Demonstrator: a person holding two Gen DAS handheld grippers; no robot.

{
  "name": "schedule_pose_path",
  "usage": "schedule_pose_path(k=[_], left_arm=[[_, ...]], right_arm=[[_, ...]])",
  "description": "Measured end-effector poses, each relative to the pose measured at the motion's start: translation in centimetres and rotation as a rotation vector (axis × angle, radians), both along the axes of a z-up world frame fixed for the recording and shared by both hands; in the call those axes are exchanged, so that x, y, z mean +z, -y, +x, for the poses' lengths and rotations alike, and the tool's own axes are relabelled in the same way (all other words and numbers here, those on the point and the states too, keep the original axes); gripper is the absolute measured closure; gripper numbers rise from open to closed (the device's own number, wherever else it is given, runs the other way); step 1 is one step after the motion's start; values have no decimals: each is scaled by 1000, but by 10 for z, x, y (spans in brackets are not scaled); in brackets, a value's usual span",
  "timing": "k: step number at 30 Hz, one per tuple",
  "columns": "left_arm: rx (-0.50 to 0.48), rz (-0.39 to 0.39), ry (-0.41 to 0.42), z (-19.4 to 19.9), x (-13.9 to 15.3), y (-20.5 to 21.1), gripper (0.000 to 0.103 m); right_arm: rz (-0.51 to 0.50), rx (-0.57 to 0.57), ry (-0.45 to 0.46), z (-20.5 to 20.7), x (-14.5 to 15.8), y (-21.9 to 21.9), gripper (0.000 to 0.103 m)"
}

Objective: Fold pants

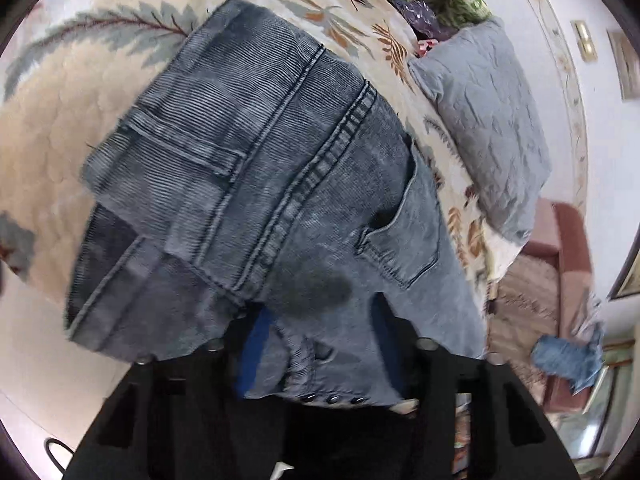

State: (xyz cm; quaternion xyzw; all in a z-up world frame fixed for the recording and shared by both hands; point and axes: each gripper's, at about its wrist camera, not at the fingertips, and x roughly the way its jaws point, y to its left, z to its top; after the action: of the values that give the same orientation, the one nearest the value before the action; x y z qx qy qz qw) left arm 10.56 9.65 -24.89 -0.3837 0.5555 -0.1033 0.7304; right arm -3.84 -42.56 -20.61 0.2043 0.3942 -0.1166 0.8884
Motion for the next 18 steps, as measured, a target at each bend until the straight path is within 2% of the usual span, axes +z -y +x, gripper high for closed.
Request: schedule_pose_path(k=[1,3,4,6,12,18], left_arm=[[9,-2,5,3,0,2,58],[26,-12,3,5,-2,3,74],[35,-15,3,4,-2,-1,77],[43,-8,10,3,-2,-2,89],[55,-7,34,-3,-4,-8,96],[18,24,120,-14,24,-3,98]], right_arm=[[9,-7,1,-1,-1,2,28],[39,-23,3,-4,-5,8,28],[50,-25,3,-4,-7,9,28],[55,-27,5,-6,-9,11,28],[78,-30,19,-8,-11,13,28],[186,-57,50,-19,-12,32,28]])
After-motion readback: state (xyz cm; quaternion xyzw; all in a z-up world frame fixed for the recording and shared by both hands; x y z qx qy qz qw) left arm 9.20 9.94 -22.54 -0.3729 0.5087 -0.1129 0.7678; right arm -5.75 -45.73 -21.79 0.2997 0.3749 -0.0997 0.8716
